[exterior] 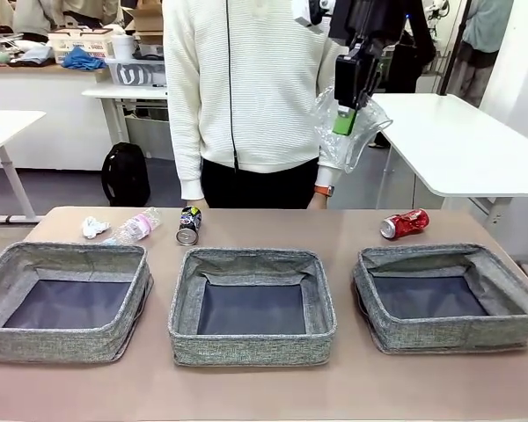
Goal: Sort the waste into the appropriate baskets.
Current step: Pick up the waste item pointed out by the person.
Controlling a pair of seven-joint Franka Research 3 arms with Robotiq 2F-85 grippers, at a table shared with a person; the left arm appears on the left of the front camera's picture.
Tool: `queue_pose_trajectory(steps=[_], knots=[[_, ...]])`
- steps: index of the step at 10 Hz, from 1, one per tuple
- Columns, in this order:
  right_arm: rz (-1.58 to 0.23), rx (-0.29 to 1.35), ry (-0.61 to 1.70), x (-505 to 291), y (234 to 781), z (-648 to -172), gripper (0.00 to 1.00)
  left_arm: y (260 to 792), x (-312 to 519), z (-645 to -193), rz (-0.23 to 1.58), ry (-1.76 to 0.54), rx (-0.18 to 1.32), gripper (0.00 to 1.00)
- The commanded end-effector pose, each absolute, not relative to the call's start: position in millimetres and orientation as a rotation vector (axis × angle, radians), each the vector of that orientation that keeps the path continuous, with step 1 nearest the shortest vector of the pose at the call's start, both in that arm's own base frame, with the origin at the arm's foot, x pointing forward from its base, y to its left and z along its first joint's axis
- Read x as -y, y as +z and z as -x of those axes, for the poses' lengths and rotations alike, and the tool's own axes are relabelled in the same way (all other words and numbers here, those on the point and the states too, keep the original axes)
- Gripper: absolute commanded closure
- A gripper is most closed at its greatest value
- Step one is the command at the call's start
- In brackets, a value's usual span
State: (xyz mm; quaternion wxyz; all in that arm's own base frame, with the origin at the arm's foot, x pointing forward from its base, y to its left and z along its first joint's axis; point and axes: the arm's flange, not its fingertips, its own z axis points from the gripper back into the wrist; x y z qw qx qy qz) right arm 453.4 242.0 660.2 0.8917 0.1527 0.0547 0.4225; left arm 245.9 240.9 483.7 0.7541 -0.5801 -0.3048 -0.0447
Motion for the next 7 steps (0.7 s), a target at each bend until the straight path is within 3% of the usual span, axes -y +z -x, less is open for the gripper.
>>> queue_pose_trajectory(steps=[1, 4, 5, 7], knots=[[-0.326, -0.094, 0.717, -254.8, 665.0, -452.4, 0.93, 486.0, -240.6, -245.9, 1.276, -0.114, 0.687, 0.00], [-0.328, -0.199, 0.395, -291.7, 682.9, -444.5, 0.93, 486.0, -240.6, -245.9, 1.276, -0.114, 0.687, 0.00], [-0.253, -0.188, 0.271, -317.1, 699.2, -432.3, 0.93, 486.0, -240.6, -245.9, 1.276, -0.114, 0.687, 0.00], [-0.081, -0.100, 0.269, -368.1, 721.2, -417.1, 0.93, 486.0, -240.6, -245.9, 1.276, -0.114, 0.687, 0.00]])
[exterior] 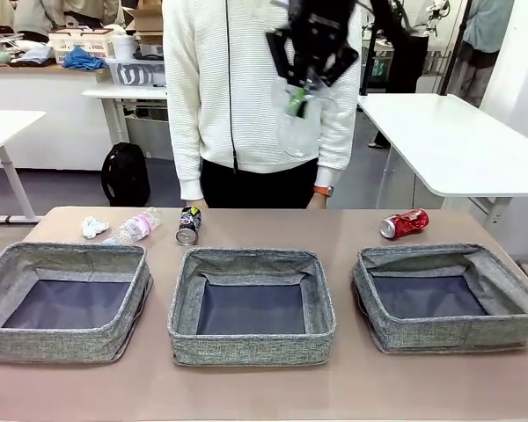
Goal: Sort the waste into the appropriate baskets.
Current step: Pick up the waste item pointed out by the person.
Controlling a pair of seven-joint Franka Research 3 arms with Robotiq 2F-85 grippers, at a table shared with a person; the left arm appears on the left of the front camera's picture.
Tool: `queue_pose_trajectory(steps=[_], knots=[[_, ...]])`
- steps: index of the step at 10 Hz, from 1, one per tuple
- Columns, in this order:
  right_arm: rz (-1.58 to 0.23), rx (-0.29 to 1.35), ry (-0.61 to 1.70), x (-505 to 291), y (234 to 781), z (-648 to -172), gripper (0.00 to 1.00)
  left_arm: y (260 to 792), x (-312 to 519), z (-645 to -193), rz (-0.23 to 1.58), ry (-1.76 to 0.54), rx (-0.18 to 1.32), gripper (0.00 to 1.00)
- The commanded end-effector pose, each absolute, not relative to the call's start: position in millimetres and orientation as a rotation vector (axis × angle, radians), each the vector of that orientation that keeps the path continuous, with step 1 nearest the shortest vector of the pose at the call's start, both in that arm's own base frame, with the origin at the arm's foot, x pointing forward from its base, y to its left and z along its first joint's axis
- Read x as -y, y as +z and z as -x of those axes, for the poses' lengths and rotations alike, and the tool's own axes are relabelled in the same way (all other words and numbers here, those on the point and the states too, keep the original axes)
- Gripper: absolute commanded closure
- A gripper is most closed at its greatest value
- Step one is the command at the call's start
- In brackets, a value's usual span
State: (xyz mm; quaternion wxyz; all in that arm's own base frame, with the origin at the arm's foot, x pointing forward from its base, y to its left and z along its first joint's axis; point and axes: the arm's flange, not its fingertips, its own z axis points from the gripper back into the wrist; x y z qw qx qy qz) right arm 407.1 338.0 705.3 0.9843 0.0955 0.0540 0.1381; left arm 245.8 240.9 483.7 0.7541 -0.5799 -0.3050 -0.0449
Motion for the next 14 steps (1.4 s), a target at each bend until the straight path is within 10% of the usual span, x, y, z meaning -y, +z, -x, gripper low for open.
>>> queue_pose_trajectory(steps=[1, 14], knots=[[-0.063, -0.102, 0.290, -395.3, 723.2, -412.9, 0.93, 486.0, -240.6, -245.9, 1.276, -0.114, 0.687, 0.00], [-0.060, -0.053, 0.147, -399.5, 766.8, -384.5, 0.93, 486.0, -240.6, -245.9, 1.276, -0.114, 0.687, 0.00]])
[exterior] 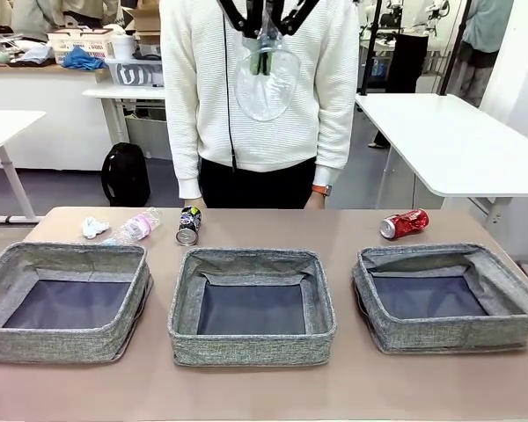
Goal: Sort the waste into the appropriate baskets.
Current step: Pick up the waste item pointed out by the person.
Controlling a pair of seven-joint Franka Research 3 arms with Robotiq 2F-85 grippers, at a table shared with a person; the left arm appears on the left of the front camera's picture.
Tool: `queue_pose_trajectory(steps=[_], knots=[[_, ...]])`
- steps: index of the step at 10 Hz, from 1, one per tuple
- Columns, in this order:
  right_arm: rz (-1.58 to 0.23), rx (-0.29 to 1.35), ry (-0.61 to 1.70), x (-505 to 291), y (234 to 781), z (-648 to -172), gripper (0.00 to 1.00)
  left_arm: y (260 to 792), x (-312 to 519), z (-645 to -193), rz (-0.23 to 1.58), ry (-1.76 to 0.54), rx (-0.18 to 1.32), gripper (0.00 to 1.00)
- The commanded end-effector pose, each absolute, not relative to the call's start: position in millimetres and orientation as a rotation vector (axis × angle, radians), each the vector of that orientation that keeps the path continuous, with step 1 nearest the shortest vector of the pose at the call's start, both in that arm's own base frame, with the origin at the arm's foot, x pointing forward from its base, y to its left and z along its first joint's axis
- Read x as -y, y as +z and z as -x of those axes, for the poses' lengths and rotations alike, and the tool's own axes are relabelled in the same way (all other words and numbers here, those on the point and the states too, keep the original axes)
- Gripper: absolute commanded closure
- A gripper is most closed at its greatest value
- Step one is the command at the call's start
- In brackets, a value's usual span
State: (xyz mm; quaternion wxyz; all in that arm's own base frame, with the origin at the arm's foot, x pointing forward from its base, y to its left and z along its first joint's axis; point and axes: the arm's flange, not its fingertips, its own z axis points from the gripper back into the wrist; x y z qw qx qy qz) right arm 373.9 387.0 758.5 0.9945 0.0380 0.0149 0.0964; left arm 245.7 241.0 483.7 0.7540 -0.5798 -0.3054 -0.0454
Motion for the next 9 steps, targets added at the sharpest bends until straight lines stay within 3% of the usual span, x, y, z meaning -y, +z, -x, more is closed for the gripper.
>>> queue_pose_trajectory(steps=[1, 9], knots=[[-0.083, -0.021, 0.212, -389.5, 759.2, -370.3, 0.93, 486.0, -240.6, -245.9, 1.276, -0.114, 0.687, 0.00], [-0.083, -0.021, 0.212, -389.5, 759.2, -370.3, 0.93, 486.0, -240.6, -245.9, 1.276, -0.114, 0.687, 0.00]])
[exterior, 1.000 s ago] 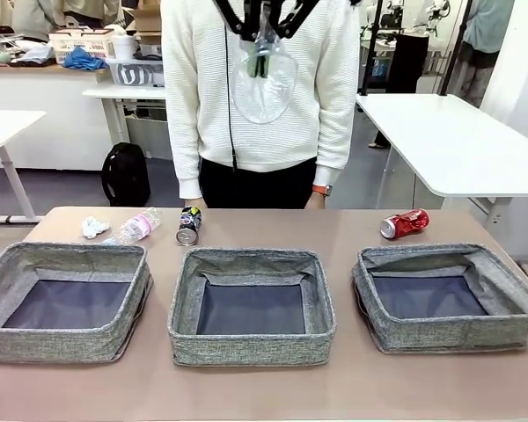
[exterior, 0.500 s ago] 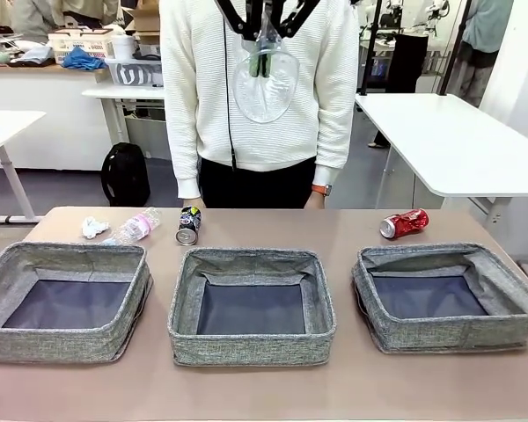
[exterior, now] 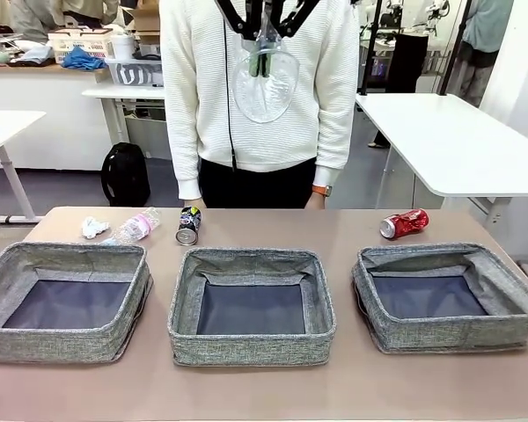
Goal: Sort the waste into the appropriate baskets.
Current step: Place the picked waste into the Fabric basket indicated by the person.
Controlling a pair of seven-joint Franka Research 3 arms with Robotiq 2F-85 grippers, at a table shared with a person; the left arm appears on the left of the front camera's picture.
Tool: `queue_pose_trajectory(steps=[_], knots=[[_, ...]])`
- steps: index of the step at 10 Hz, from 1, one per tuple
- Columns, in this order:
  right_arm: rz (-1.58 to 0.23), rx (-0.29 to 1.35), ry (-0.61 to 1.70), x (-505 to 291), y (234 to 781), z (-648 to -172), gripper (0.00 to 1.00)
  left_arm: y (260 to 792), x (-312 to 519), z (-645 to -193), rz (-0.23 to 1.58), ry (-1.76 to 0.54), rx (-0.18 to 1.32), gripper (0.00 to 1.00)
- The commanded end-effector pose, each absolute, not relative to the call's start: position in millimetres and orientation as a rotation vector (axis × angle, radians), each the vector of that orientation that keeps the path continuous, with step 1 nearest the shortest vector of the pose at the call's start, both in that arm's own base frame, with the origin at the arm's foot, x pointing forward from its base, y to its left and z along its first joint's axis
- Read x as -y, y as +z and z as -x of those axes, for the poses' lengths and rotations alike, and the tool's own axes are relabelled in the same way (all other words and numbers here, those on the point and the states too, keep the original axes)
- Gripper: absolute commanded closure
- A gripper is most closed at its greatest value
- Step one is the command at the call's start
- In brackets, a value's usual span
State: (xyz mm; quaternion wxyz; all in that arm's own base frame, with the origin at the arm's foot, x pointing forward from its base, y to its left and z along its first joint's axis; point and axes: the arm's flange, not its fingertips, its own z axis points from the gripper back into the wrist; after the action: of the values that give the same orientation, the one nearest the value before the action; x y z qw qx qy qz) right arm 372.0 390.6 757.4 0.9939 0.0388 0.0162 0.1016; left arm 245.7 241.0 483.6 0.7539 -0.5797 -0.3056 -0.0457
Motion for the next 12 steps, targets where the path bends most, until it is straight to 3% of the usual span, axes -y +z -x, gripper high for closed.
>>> queue_pose_trajectory(steps=[1, 12], knots=[[-0.083, -0.021, 0.212, -389.5, 759.2, -370.3, 0.93, 486.0, -240.6, -245.9, 1.276, -0.114, 0.687, 0.00], [-0.083, -0.021, 0.212, -389.5, 759.2, -370.3, 0.93, 486.0, -240.6, -245.9, 1.276, -0.114, 0.687, 0.00]])
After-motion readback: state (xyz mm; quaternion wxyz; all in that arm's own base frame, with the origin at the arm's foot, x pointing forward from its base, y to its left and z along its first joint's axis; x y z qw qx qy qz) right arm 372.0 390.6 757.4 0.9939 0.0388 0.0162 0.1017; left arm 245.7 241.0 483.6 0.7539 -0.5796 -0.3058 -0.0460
